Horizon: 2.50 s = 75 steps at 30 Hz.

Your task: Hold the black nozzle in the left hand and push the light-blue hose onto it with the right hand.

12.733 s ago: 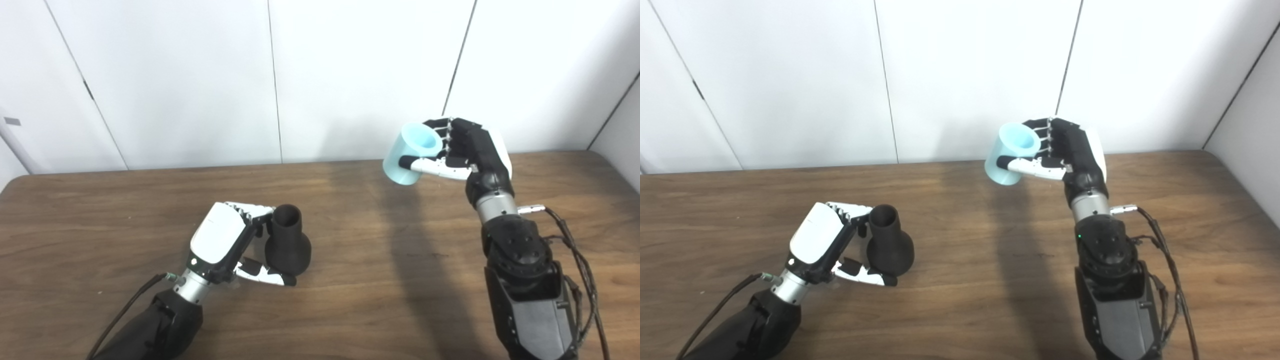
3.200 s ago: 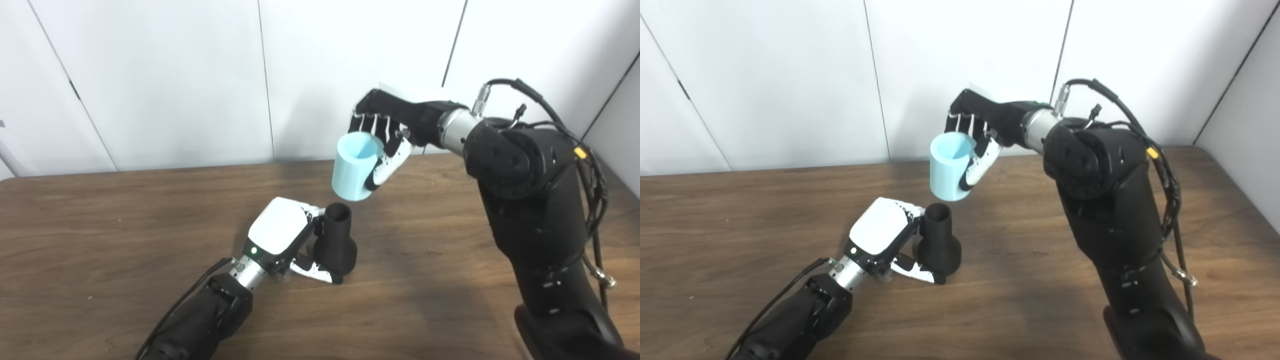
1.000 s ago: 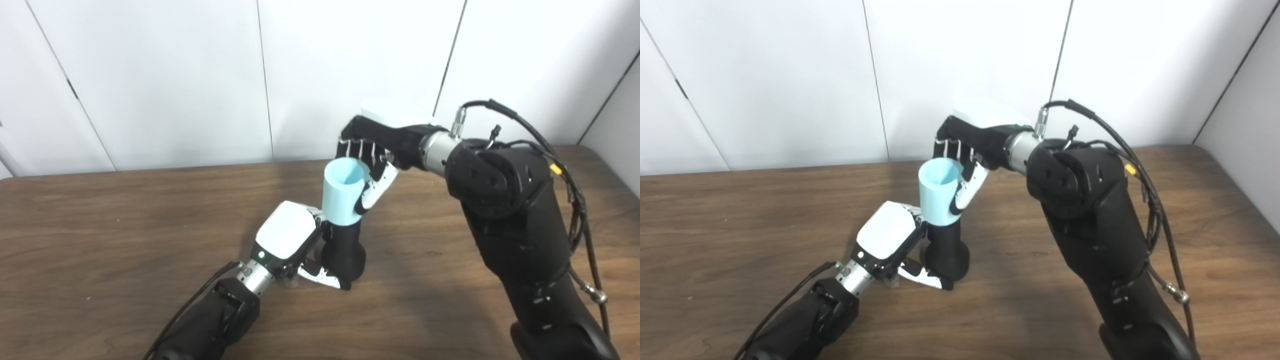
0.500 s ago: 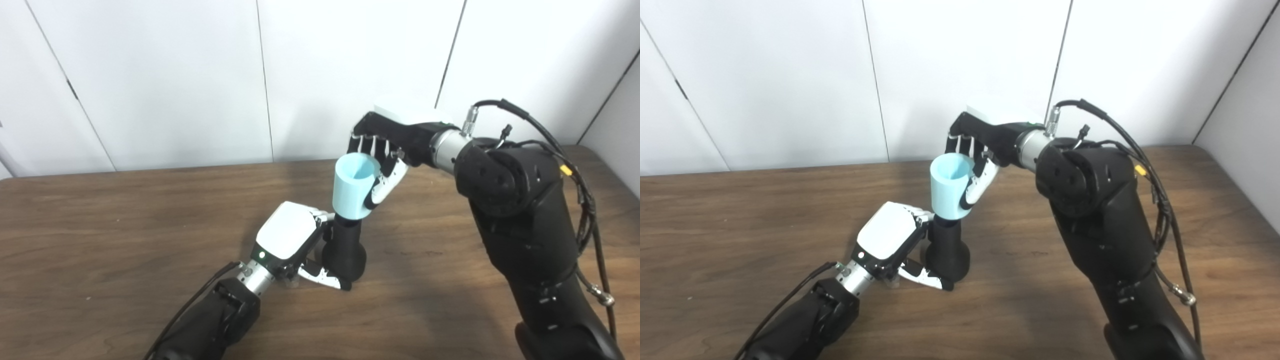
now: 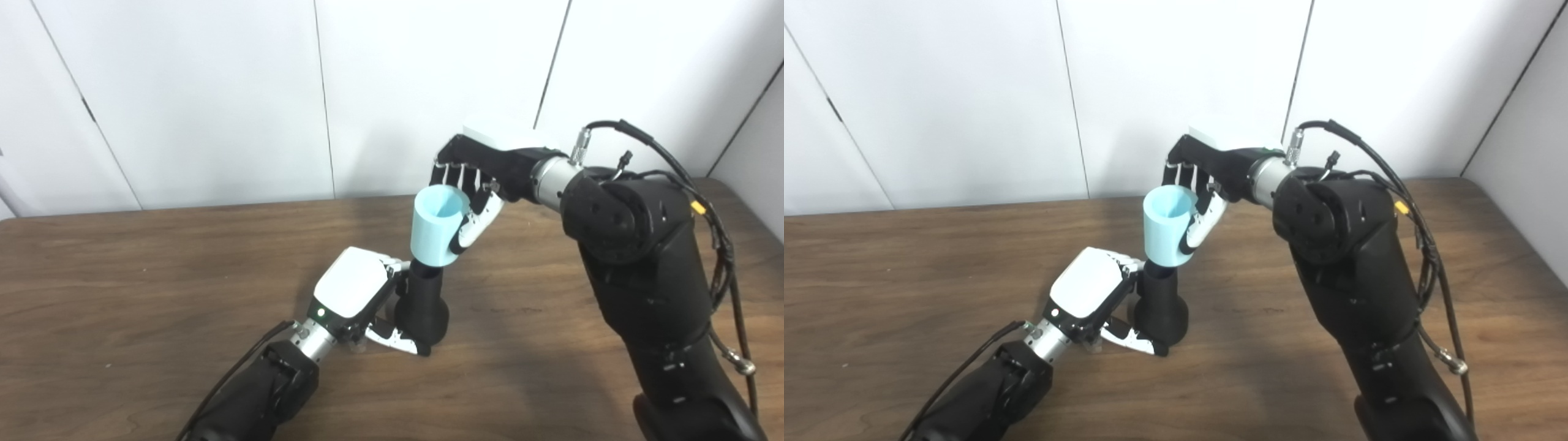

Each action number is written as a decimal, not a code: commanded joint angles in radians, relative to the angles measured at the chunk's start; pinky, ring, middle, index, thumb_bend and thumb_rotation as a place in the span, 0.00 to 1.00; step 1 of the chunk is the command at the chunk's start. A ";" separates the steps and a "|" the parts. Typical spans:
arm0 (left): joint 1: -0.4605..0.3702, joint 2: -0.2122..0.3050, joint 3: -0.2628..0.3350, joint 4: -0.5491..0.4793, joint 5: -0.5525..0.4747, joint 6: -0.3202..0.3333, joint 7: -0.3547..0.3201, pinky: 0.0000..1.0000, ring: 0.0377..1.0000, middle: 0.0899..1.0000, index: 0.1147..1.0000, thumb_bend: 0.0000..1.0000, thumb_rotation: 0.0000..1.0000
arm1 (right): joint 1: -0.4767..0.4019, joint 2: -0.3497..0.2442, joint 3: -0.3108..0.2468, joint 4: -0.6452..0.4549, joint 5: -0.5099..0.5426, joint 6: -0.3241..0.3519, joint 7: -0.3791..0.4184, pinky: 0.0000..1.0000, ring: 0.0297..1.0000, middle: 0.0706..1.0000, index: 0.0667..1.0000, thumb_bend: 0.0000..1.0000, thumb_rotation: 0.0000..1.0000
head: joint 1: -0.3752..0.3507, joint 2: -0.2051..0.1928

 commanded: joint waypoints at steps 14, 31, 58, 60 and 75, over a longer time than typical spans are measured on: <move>0.277 -0.027 -0.099 0.131 0.010 0.015 -0.047 0.35 0.37 0.37 0.47 0.51 0.00 | -0.087 -0.026 -0.027 -0.057 0.068 0.001 0.127 0.31 0.37 0.45 0.48 0.52 0.00 | 0.001 0.011; 0.273 -0.023 -0.099 0.132 0.010 0.007 -0.042 0.32 0.33 0.36 0.47 0.51 0.00 | -0.089 -0.066 -0.014 -0.057 0.139 0.001 0.128 0.38 0.42 0.48 0.41 0.52 0.00 | -0.007 0.019; 0.287 -0.012 -0.096 0.099 0.009 0.009 -0.045 0.30 0.32 0.35 0.47 0.51 0.00 | -0.039 -0.047 0.010 -0.090 0.109 0.001 0.128 0.41 0.51 0.46 0.44 0.53 0.00 | -0.002 0.040; 0.288 -0.011 -0.094 0.095 0.007 0.009 -0.047 0.30 0.31 0.35 0.46 0.51 0.00 | -0.023 -0.040 0.020 -0.110 0.075 0.001 0.128 0.41 0.52 0.45 0.44 0.53 0.00 | -0.002 0.040; 0.295 -0.009 -0.089 0.077 0.011 0.016 -0.061 0.32 0.34 0.36 0.47 0.51 0.00 | 0.128 -0.018 0.076 -0.204 -0.013 -0.055 -0.042 0.14 0.19 0.34 0.46 0.52 0.00 | 0.000 0.037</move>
